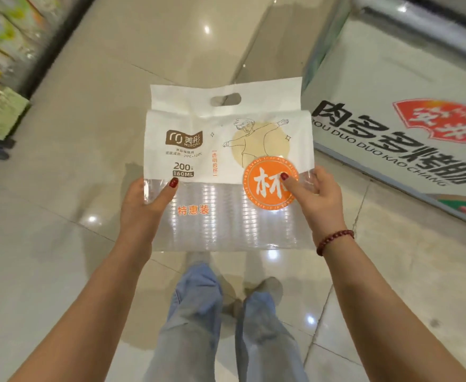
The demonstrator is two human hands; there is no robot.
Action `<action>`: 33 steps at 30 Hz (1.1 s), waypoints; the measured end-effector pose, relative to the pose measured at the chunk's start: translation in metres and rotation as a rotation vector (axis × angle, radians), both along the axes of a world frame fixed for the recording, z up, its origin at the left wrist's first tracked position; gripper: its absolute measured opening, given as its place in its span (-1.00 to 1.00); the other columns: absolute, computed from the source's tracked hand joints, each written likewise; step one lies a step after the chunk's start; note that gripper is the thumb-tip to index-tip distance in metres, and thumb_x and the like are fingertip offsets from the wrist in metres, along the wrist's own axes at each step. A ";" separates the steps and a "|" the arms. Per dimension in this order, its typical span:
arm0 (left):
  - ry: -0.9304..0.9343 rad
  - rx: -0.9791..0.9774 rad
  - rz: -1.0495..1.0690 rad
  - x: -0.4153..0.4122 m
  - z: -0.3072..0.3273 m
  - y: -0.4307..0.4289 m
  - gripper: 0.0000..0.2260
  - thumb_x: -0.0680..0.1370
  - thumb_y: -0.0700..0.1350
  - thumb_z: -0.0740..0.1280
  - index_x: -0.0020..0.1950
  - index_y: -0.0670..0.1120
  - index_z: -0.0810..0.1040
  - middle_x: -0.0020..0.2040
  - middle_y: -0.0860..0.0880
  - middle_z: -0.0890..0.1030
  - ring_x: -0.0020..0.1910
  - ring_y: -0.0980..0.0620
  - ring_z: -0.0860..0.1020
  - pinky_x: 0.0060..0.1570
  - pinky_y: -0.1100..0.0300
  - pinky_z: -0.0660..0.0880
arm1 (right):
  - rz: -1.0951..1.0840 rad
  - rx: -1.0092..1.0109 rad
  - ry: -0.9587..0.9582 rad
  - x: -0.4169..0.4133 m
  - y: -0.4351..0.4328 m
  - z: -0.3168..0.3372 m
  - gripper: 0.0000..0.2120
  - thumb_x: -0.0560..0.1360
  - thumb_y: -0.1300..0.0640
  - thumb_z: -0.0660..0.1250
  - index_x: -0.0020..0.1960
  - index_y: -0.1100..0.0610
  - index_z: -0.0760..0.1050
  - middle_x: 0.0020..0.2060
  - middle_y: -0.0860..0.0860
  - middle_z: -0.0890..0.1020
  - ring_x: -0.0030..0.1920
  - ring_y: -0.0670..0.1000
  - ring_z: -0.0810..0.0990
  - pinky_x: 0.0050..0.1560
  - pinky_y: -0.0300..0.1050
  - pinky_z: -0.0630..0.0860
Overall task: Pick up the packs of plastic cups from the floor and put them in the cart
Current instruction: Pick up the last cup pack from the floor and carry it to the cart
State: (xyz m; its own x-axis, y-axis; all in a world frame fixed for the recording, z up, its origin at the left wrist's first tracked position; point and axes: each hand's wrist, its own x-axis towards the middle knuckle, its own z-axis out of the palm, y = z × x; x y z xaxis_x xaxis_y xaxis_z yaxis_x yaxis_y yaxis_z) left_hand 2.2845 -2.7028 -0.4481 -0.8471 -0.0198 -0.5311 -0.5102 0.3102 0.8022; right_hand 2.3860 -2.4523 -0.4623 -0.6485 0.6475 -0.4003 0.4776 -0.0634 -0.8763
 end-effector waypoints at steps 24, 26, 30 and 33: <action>0.157 0.276 0.134 -0.223 0.202 -0.010 -0.75 0.47 -0.03 0.49 0.11 0.00 0.58 -0.04 0.08 0.72 -0.12 0.15 0.69 -0.31 0.34 0.55 | 0.043 0.044 0.137 -0.244 -0.018 0.200 -0.56 0.22 -0.24 0.47 0.03 -0.08 0.57 -0.07 -0.12 0.72 0.00 -0.02 0.69 0.14 0.18 0.57; 0.169 0.275 0.133 -0.254 0.207 0.010 -0.78 0.48 -0.04 0.48 0.09 0.02 0.57 -0.09 0.11 0.72 -0.16 0.19 0.69 -0.40 0.41 0.51 | 0.053 0.043 0.142 -0.275 0.003 0.204 -0.59 0.24 -0.24 0.47 0.00 -0.07 0.56 -0.08 -0.12 0.72 -0.02 -0.03 0.69 0.13 0.18 0.57; 0.177 0.264 0.135 -0.317 0.219 0.044 -0.75 0.44 -0.02 0.51 0.08 0.02 0.59 -0.03 0.05 0.72 -0.10 0.11 0.70 -0.23 0.24 0.55 | 0.050 0.027 0.153 -0.335 0.039 0.217 -0.69 0.23 -0.20 0.47 -0.11 -0.09 0.56 -0.12 -0.11 0.72 -0.04 -0.02 0.69 0.14 0.20 0.57; 0.179 0.261 0.160 -0.367 0.222 0.063 -0.69 0.41 -0.03 0.53 0.11 -0.02 0.61 0.02 -0.01 0.71 0.01 -0.02 0.69 0.03 0.03 0.58 | 0.060 0.008 0.163 -0.379 0.059 0.223 -0.62 0.23 -0.21 0.48 -0.03 -0.06 0.57 -0.09 -0.13 0.72 -0.01 -0.03 0.69 0.15 0.18 0.56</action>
State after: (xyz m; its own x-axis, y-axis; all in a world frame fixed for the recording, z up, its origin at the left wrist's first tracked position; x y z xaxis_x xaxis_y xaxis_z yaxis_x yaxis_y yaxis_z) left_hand 1.9176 -2.6400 -0.2266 -0.9242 -0.0428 -0.3796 -0.3803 0.0106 0.9248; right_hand 2.0070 -2.3935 -0.2392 -0.7422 0.6082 -0.2815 0.3315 -0.0318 -0.9429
